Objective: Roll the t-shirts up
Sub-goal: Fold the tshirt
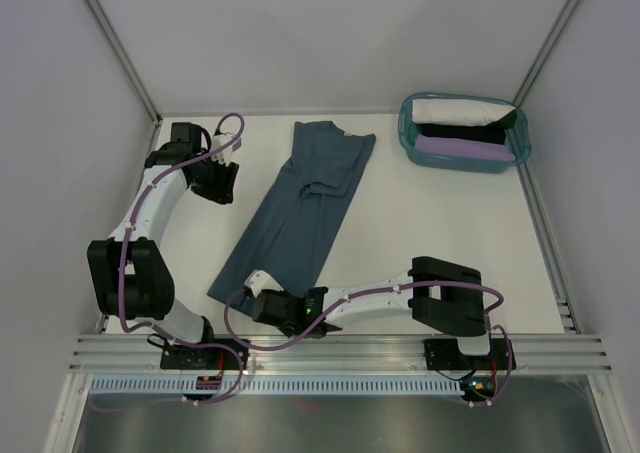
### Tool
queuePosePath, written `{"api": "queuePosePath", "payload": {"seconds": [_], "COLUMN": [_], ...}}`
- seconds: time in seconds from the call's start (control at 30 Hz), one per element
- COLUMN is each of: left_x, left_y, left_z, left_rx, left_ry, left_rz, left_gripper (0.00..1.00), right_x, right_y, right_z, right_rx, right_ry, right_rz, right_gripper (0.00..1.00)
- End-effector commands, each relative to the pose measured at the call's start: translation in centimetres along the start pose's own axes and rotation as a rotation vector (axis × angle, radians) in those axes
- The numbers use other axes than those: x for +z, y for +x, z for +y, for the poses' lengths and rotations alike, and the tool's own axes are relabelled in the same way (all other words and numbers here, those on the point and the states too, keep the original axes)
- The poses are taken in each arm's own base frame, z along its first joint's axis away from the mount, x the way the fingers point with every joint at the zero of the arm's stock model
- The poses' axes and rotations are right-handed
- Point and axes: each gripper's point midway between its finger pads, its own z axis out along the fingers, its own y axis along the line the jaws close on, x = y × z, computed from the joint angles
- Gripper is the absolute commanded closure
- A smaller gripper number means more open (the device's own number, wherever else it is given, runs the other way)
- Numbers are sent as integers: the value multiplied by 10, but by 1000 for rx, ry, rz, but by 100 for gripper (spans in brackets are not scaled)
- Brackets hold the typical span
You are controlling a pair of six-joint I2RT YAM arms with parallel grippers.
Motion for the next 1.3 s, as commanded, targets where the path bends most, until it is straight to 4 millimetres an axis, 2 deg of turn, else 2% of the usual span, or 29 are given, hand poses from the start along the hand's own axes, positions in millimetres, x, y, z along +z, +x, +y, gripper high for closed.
{"api": "queuePosePath", "payload": {"seconds": [0.0, 0.07, 0.1, 0.2, 0.33, 0.43, 0.47, 0.53, 0.57, 0.63, 0.67, 0.7, 0.73, 0.77, 0.8, 0.83, 0.87, 0.9, 0.93, 0.97, 1.0, 1.03, 1.07, 1.1, 1.13, 1.17, 1.2, 1.27], "left_x": [-1, 0, 0, 1, 7, 12, 21, 25, 28, 44, 49, 63, 69, 79, 94, 106, 114, 114, 140, 146, 151, 166, 171, 171, 180, 182, 181, 188], "left_y": [-1, -1, -2, -4, -12, -32, -34, -55, -61, -81, -90, -105, -114, -122, -138, -143, -150, -169, -159, -161, -164, -159, -159, -169, -169, -175, -186, -190], "left_z": [-1, -2, -2, -3, -7, -5, -4, -5, -6, -10, -12, -14, -15, -18, -12, -9, -9, 0, 4, 8, 16, 19, 22, 24, 24, 25, 24, 25], "left_rx": [5, 6, 6, 8, -10, -33, -44, -34, -25, -7, -6, -11, -16, -18, -42, -56, -59, -60, -66, -65, -65, -66, -67, -61, -63, -59, -52, -74], "left_ry": [7, 14, 15, 29, 71, 102, 111, 106, 106, 103, 99, 94, 95, 102, 84, 76, 68, 29, 20, 1, -32, -41, -50, -54, -48, -46, -33, -32], "left_rz": [-10, -11, -12, -20, -32, -61, -47, -68, -69, -67, -71, -70, -77, -77, -89, -84, -89, -125, -82, -80, -82, -61, -59, -86, -85, -106, -142, -159], "left_gripper": [44, 44, 45, 44, 45, 46, 46, 46, 46, 46, 46, 46, 46, 46, 46, 46, 46, 46, 47, 48, 49, 49, 50, 50, 50, 51, 51, 51], "right_x": [2, -2, -9, -27, -54, -80, -84, -97, -101, -110, -113, -116, -123, -127, -131, -139, -142, -144, -145, -144, -142, -136, -135, -124, -124, -121, -109, -99], "right_y": [52, 60, 67, 84, 112, 145, 151, 156, 163, 163, 160, 158, 156, 145, 138, 121, 111, 103, 84, 74, 63, 42, 30, 23, 2, -6, -9, -17], "right_z": [-12, -18, -23, -40, -67, -97, -104, -125, -133, -155, -161, -172, -179, -185, -189, -194, -195, -196, -195, -195, -187, -179, -165, -154, -139, -127, -107, -88], "right_rx": [30, 62, 97, 188, 308, 428, 460, 556, 579, 642, 659, 684, 686, 681, 677, 657, 651, 644, 645, 624, 599, 582, 510, 460, 435, 406, 348, 327], "right_ry": [-3, -6, -3, 36, 128, 221, 247, 315, 342, 401, 411, 440, 463, 470, 484, 491, 485, 485, 475, 474, 453, 432, 416, 414, 384, 365, 325, 272], "right_rz": [130, 144, 156, 185, 244, 310, 323, 324, 325, 290, 275, 262, 245, 220, 201, 165, 147, 128, 88, 65, 41, 0, -30, -29, -67, -80, -72, -70], "right_gripper": [77, 85, 92, 98, 99, 99, 99, 98, 94, 87, 83, 75, 66, 52, 48, 45, 44, 44, 44, 45, 45, 45, 45, 45, 46, 46, 46, 46]}}
